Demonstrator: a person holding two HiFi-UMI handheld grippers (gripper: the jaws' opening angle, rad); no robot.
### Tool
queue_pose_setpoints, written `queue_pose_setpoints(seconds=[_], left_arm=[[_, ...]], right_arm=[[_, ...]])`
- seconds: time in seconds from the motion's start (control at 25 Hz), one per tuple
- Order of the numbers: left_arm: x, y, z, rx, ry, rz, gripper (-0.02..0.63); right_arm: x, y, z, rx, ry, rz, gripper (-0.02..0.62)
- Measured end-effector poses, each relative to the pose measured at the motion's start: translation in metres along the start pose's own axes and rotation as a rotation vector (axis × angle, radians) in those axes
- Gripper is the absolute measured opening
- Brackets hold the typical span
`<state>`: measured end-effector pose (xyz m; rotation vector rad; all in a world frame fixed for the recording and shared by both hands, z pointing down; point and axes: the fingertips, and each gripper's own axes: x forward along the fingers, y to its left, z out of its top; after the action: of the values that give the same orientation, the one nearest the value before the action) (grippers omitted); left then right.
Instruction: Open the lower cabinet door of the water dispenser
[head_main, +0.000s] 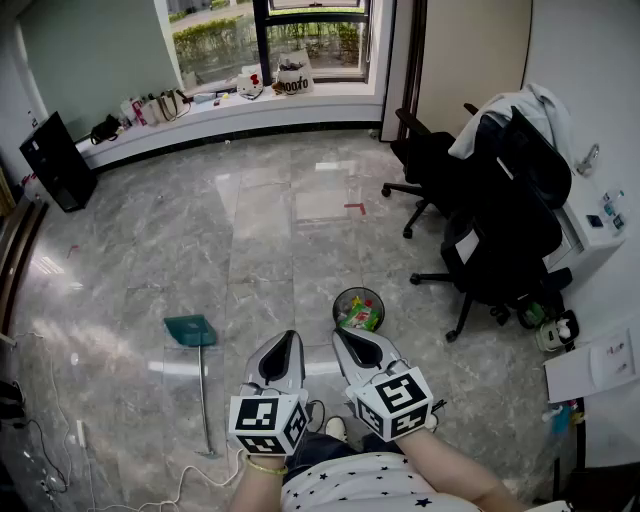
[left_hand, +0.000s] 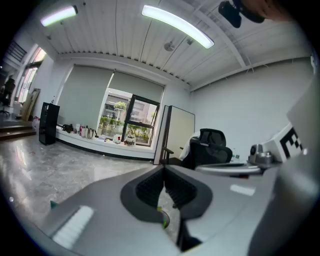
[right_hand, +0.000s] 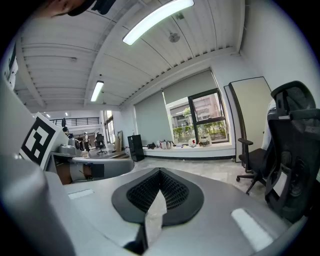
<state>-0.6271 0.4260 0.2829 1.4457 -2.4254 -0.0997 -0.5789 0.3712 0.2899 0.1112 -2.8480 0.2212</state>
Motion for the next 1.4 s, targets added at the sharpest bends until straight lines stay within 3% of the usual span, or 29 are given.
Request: queue_pose_setpoints(seconds=[0.28,0.72,1.04,1.4], left_arm=[[0.036,-0.056,0.0,0.034,0.017,-0.042,0.008],[0.119,-0.262,-0.019,0.07,0.043,-0.201,0.008],[0.173,-0.446,-0.049,0.114,0.093,-0.4,0.008],[0.193,-0.654,-0.106,0.186,0.201,-0.752,0.008]], right_arm=[[-0.034,-0.06,0.001,0.028,-0.016,-0.049,-0.005],[-0.163,-0.223,-0.002,0.051,-0.046,-0.196,-0.005],[-0.294,-0.353,-0.023,0.093,-0.063,-0.393,-0.005],[-0.464,-0.466,-0.076,0.254,-0.112,-0.744,-0.005]])
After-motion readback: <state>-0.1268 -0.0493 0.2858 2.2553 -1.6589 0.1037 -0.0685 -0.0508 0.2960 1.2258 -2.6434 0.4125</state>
